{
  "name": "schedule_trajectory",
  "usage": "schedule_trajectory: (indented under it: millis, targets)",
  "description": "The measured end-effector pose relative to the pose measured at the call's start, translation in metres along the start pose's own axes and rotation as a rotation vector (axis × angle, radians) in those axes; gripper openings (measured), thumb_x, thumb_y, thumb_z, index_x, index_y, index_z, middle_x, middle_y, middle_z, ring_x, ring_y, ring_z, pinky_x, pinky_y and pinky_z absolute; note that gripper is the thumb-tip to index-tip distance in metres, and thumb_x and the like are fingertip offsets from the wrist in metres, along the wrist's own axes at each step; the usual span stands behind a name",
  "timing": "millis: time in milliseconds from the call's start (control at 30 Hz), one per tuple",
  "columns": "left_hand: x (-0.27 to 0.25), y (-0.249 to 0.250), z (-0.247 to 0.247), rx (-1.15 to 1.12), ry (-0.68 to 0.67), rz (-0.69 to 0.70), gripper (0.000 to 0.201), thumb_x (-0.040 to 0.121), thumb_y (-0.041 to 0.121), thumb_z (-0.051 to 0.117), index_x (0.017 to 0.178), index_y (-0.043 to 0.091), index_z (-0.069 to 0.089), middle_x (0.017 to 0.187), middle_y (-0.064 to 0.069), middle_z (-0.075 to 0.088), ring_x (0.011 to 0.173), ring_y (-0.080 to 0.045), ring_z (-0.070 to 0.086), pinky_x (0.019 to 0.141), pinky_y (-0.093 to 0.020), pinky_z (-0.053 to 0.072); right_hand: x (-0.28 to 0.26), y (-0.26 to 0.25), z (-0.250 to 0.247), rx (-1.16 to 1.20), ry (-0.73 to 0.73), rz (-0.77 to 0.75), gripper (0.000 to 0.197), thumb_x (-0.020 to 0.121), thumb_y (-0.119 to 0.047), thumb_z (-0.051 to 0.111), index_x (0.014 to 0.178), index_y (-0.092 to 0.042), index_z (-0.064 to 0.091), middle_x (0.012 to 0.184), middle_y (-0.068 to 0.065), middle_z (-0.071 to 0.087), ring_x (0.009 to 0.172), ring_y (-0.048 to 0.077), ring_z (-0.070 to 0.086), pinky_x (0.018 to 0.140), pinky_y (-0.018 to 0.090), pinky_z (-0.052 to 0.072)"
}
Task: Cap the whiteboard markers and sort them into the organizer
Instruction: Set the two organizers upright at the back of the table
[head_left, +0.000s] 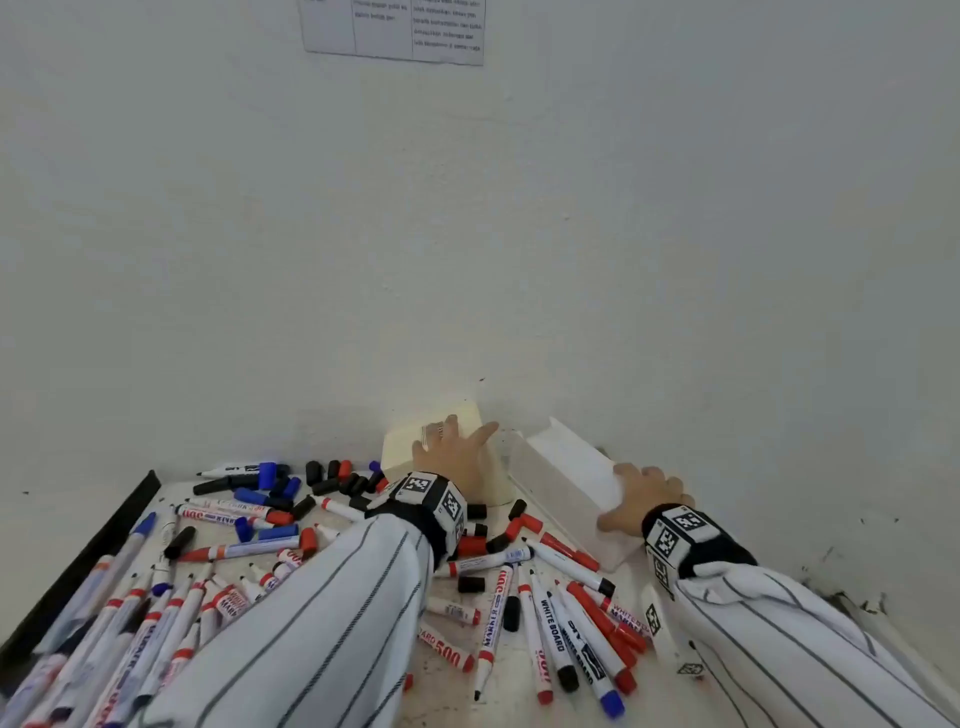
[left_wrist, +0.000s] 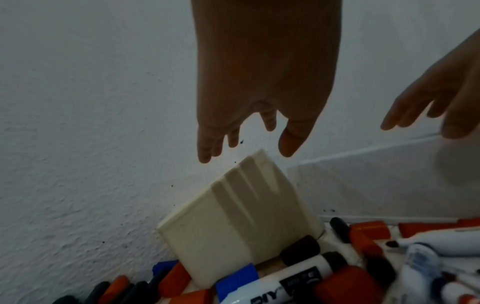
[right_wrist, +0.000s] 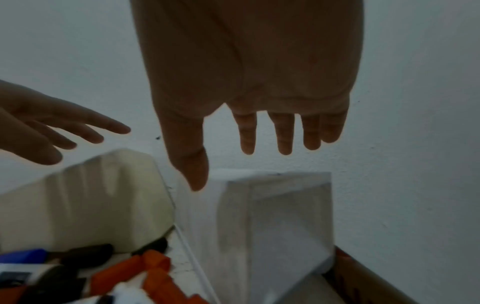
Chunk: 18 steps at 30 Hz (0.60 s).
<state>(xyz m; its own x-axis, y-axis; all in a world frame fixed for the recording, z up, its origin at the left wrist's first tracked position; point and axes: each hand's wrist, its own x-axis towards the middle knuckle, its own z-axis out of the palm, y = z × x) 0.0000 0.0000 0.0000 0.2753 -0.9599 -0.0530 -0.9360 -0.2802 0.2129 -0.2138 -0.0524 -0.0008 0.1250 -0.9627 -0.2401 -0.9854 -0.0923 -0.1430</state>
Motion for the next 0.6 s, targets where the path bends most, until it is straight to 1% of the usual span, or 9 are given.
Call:
schedule_trajectory:
  millis: [67,167,200,233,300,333,467,533,600]
  targets:
    - [0.006,-0.001,0.000,0.077,-0.038,-0.039,0.078,0.090,0.004,0.039,0.144,0.047,0.002,0.155,-0.013,-0.003,0.142,-0.036,0.002,0.114,-0.053,0.013,0.003,0.004,0.003,-0.017,-0.057,0.014,0.090,0.071,-0.043,0.070,0.142,-0.030,0.016,0.138,0.007,0.032,0.126,0.030,0.031,0.102,0.041,0.032]
    - [0.016,-0.006,0.003,0.114,-0.070,-0.045,0.080,0.092,-0.002,0.034,0.143,0.049,-0.002,0.155,-0.015,-0.006,0.141,-0.040,0.006,0.113,-0.055,0.018,0.010,0.006,0.005,0.010,-0.097,0.022,0.091,0.070,-0.036,0.073,0.141,-0.030,0.016,0.132,0.008,0.034,0.123,0.030,0.032,0.098,0.040,0.038]
    - [0.017,-0.007,0.004,0.112,-0.085,-0.025,0.078,0.092,-0.002,0.033,0.144,0.048,0.003,0.154,-0.016,0.001,0.139,-0.042,0.013,0.111,-0.054,0.023,0.011,0.006,0.004,0.015,-0.101,0.018,0.090,0.070,-0.034,0.074,0.140,-0.030,0.017,0.131,0.009,0.034,0.122,0.030,0.033,0.097,0.039,0.039]
    - [0.019,-0.010,0.004,0.102,-0.082,0.007,0.076,0.090,-0.003,0.034,0.144,0.046,0.010,0.150,-0.017,0.013,0.133,-0.042,0.025,0.106,-0.053,0.032,0.013,0.006,0.001,0.021,-0.101,0.012,0.089,0.069,-0.035,0.074,0.139,-0.032,0.019,0.129,0.008,0.035,0.121,0.030,0.033,0.096,0.039,0.040]
    - [0.023,-0.016,0.003,0.073,-0.041,0.064,0.073,0.085,-0.006,0.036,0.140,0.040,0.024,0.131,-0.013,0.037,0.114,-0.035,0.045,0.092,-0.047,0.047,0.015,0.008,-0.009,0.039,-0.074,-0.003,0.088,0.066,-0.038,0.074,0.137,-0.035,0.024,0.126,0.008,0.037,0.119,0.029,0.034,0.096,0.039,0.041]
    - [0.024,-0.017,0.002,0.052,-0.030,0.083,0.071,0.084,-0.007,0.037,0.138,0.037,0.027,0.123,-0.011,0.042,0.108,-0.032,0.050,0.087,-0.044,0.049,0.015,0.008,-0.015,0.055,-0.059,-0.011,0.086,0.064,-0.040,0.074,0.136,-0.036,0.027,0.125,0.008,0.037,0.118,0.029,0.035,0.096,0.040,0.040]
    - [0.023,-0.022,-0.003,0.004,0.000,0.128,0.070,0.082,-0.009,0.036,0.136,0.035,0.031,0.118,-0.006,0.048,0.105,-0.025,0.053,0.085,-0.038,0.048,0.013,0.005,-0.038,0.147,0.022,-0.048,0.074,0.064,-0.041,0.074,0.129,-0.036,0.038,0.124,0.009,0.037,0.117,0.032,0.038,0.098,0.043,0.040]
    - [0.020,-0.024,-0.006,-0.023,0.036,0.144,0.066,0.085,-0.008,0.034,0.136,0.034,0.033,0.116,-0.004,0.051,0.105,-0.023,0.052,0.080,-0.031,0.043,0.012,0.001,-0.048,0.226,0.063,-0.075,0.068,0.065,-0.039,0.073,0.126,-0.031,0.044,0.122,0.010,0.037,0.114,0.033,0.043,0.095,0.040,0.043]
    - [0.017,-0.025,-0.011,-0.058,0.066,0.157,0.062,0.088,-0.006,0.033,0.134,0.035,0.037,0.105,-0.002,0.053,0.096,-0.021,0.051,0.073,-0.028,0.037,0.010,-0.004,-0.056,0.241,0.093,-0.096,0.065,0.066,-0.039,0.073,0.125,-0.029,0.047,0.123,0.011,0.038,0.114,0.033,0.044,0.095,0.038,0.043]
